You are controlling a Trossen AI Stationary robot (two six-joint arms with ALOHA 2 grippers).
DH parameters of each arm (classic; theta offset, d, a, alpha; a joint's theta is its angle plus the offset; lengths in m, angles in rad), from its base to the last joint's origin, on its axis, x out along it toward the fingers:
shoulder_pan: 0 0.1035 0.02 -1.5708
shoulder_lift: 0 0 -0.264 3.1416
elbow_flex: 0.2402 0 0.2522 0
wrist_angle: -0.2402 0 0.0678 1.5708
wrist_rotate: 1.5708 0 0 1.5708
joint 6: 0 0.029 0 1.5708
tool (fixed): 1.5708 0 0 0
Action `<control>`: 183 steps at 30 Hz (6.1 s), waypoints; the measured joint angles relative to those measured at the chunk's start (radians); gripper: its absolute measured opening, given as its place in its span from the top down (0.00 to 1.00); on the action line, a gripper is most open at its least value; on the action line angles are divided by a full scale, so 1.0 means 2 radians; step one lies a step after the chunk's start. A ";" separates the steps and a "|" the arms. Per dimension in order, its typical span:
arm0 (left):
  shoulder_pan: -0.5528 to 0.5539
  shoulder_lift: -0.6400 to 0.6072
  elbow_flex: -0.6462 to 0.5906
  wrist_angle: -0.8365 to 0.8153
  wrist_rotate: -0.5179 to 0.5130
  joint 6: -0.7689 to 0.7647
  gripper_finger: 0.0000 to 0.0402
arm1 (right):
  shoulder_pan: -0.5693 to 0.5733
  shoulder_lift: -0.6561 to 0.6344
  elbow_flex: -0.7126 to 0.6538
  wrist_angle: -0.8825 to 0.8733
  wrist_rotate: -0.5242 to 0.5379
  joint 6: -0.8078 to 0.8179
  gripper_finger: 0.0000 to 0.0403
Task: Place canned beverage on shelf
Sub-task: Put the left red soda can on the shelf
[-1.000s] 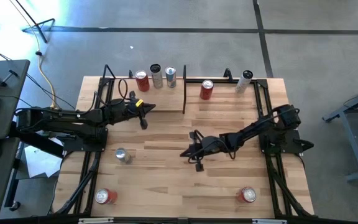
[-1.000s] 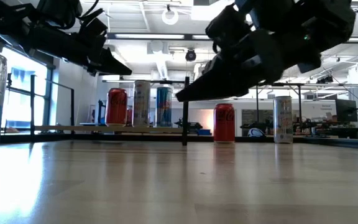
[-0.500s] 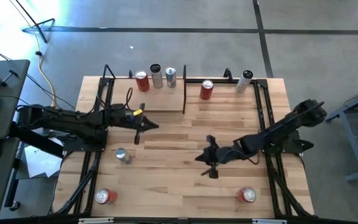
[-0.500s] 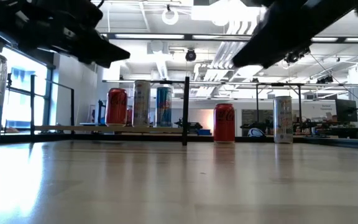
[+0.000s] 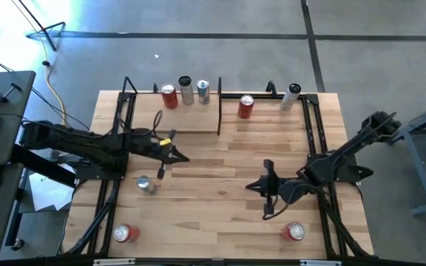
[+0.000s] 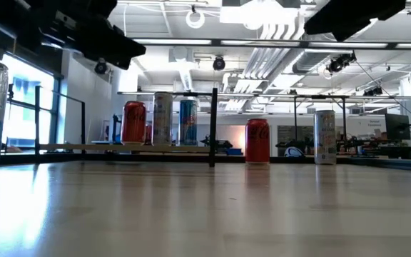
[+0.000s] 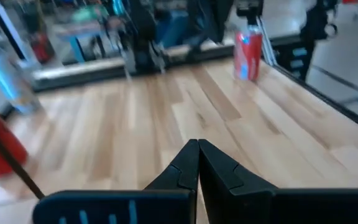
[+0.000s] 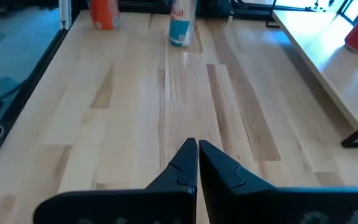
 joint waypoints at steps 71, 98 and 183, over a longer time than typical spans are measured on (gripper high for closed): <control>-0.526 0.315 0.483 -0.794 -0.003 -0.777 0.35 | -0.014 0.008 -0.062 0.080 -0.014 -0.059 1.00; -0.528 0.315 0.483 -0.795 -0.016 -0.799 0.35 | -0.014 0.008 -0.062 0.080 -0.014 -0.059 1.00; -0.439 0.317 0.454 -0.662 -0.076 -0.847 1.00 | -0.013 0.009 -0.062 0.091 -0.015 -0.075 1.00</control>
